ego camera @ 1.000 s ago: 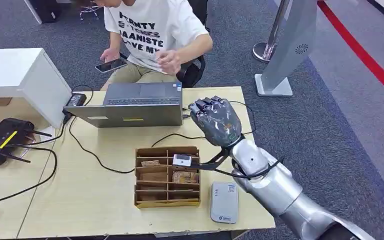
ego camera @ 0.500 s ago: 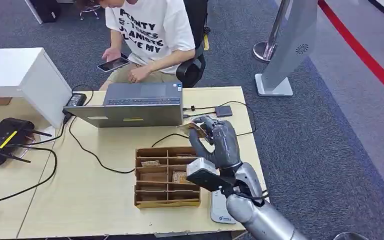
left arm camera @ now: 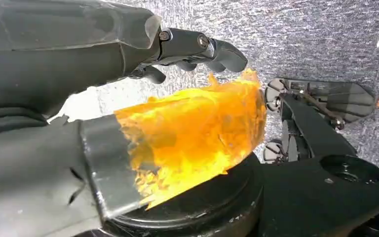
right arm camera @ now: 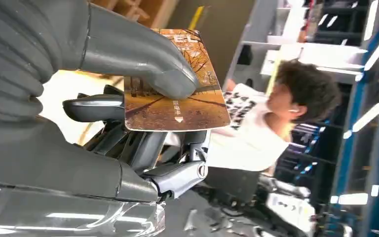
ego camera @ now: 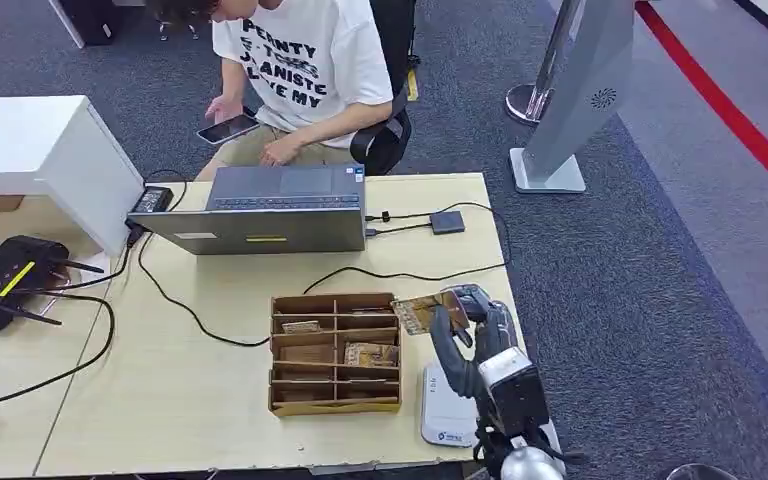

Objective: Pass the card to the sensor for recognition and then transmit it.

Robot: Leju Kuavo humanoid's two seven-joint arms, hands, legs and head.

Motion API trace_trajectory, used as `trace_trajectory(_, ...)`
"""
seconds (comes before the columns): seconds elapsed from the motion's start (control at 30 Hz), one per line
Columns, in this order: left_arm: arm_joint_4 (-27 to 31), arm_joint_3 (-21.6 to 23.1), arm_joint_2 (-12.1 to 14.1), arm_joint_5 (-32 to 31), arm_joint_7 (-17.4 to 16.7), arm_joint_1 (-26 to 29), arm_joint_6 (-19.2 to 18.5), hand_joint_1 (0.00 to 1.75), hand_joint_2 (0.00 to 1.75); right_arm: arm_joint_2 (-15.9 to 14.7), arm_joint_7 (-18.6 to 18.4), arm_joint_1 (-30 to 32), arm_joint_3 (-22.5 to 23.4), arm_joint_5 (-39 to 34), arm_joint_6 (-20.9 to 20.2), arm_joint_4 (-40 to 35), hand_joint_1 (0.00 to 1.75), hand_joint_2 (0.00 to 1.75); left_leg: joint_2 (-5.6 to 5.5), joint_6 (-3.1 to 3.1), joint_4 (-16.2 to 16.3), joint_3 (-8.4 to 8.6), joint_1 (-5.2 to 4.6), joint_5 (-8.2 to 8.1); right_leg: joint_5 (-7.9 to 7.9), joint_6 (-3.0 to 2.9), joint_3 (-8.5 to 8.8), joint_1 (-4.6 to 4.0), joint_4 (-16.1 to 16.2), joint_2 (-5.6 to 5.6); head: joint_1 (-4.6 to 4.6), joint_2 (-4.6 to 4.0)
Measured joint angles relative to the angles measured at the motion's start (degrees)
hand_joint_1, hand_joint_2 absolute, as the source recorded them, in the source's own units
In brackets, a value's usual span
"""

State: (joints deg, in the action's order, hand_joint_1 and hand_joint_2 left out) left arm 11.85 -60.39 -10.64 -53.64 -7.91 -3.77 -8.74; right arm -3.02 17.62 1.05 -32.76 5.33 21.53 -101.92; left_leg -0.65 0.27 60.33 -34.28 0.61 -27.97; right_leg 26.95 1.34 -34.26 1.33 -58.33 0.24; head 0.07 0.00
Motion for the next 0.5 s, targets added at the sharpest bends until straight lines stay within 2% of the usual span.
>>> trace_trajectory(0.23, 0.0, -1.2, 0.0, 0.8, 0.3, 0.0, 0.3, 0.00, 0.00, -3.6, -1.2, 5.8, 2.4, -2.3, -0.8, -1.1, 1.75, 1.75, 0.01, 0.00, 0.0, -0.01, 0.00, -0.04, 0.01, 0.01, 0.00, 0.00, 0.0, 0.01, 0.00, 0.00)
trace_trajectory(0.5, 0.0, -2.3, 0.0, 1.1, 0.6, 0.2, 0.7, 0.00, 0.00, -7.2, -4.1, 10.1, 2.7, -9.1, -0.6, -0.1, 1.75, 1.75, 0.01, 0.03, 0.0, 0.00, 0.00, -0.06, 0.01, 0.01, 0.01, 0.00, 0.0, 0.01, 0.00, 0.00)
